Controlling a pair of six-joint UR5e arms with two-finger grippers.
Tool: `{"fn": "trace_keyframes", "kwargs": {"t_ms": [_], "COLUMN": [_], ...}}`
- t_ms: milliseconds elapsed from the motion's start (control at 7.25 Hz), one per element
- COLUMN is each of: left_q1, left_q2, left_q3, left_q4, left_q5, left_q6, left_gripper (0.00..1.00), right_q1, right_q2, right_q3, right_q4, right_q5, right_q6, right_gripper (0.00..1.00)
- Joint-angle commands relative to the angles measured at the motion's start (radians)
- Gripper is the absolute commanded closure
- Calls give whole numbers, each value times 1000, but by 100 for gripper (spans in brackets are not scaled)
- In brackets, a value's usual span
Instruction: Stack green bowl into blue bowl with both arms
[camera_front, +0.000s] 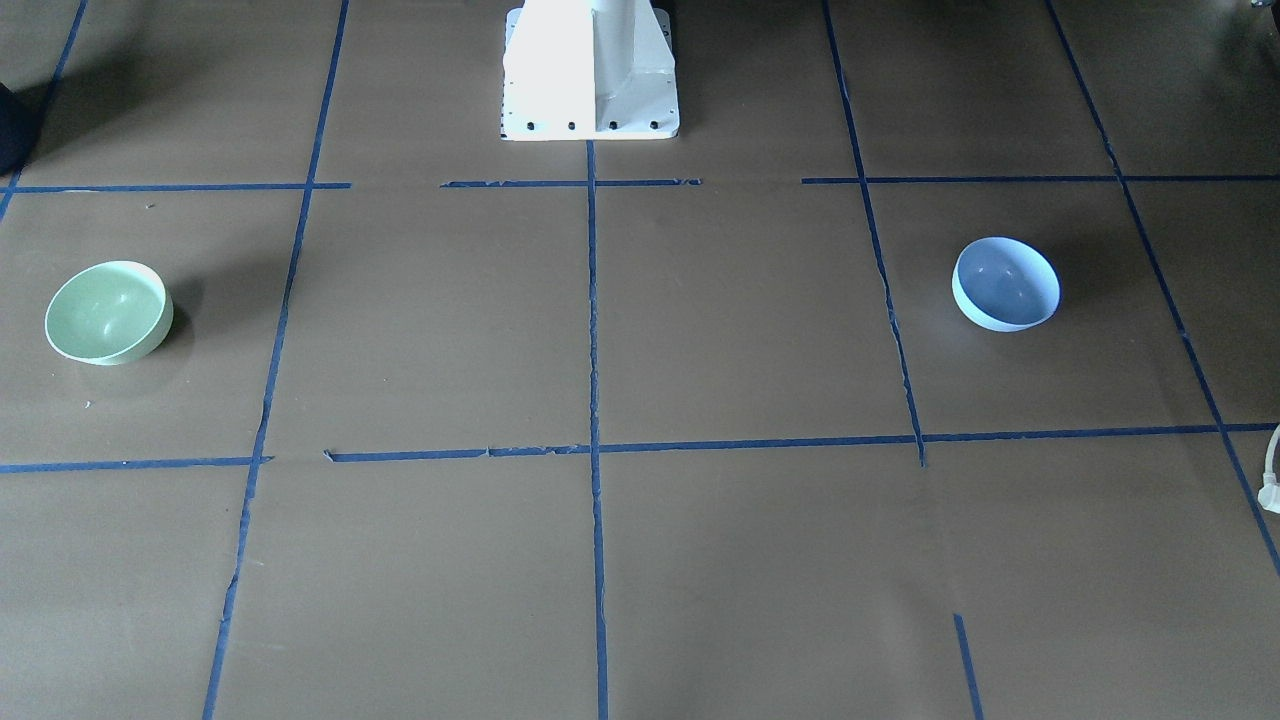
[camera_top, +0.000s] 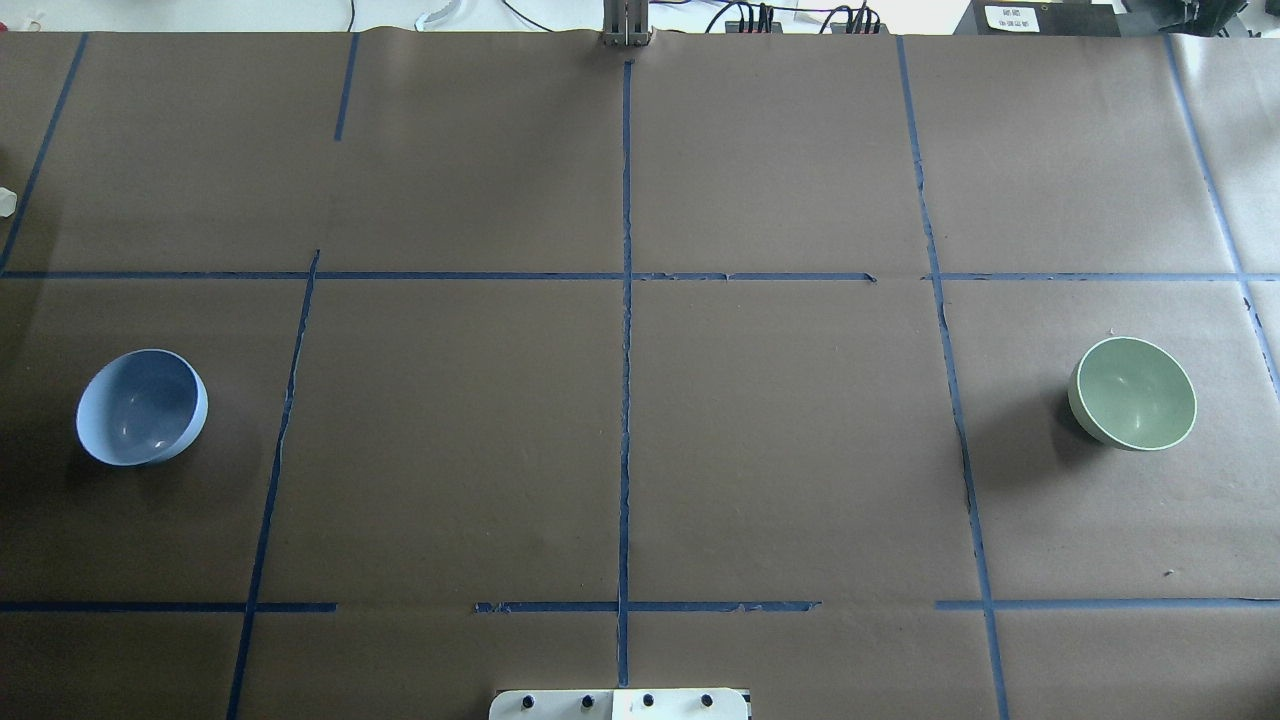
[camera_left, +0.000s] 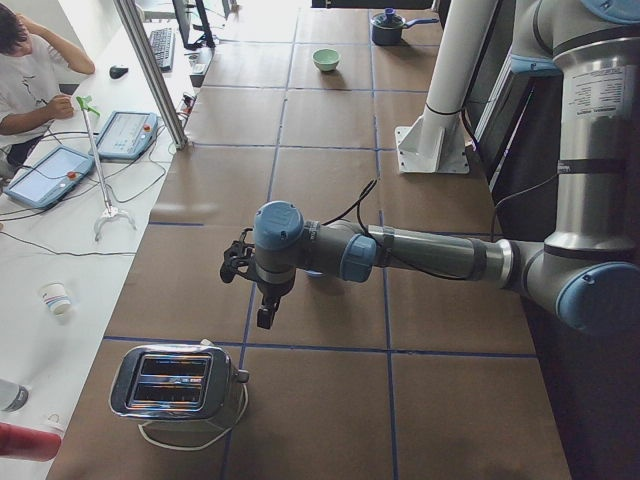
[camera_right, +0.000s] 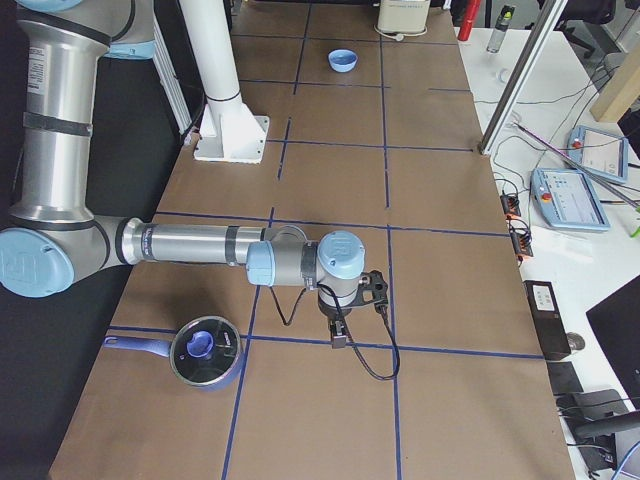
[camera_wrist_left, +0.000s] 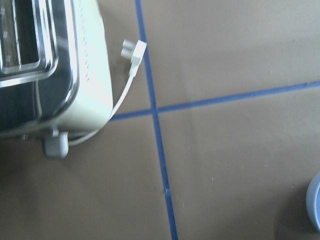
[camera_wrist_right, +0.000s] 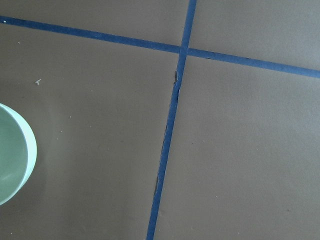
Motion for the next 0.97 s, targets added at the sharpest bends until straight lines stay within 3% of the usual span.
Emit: {"fn": "trace_keyframes", "kwargs": {"t_ms": [0, 414, 828], "left_q1": [154, 342, 540], "left_q2": [12, 31, 34], "left_q3": [25, 147, 147], "left_q4": [-141, -555, -677], "left_q5": [7, 53, 143], "left_q6": [-186, -662, -922], "left_gripper": [0, 0, 0], "right_q1": [0, 0, 0], "right_q2": [0, -1, -3], "right_q3": [23, 30, 28], "right_q4": [0, 0, 0], "right_q5": [0, 0, 0], "right_q6": [15, 23, 21], "right_gripper": [0, 0, 0]}}
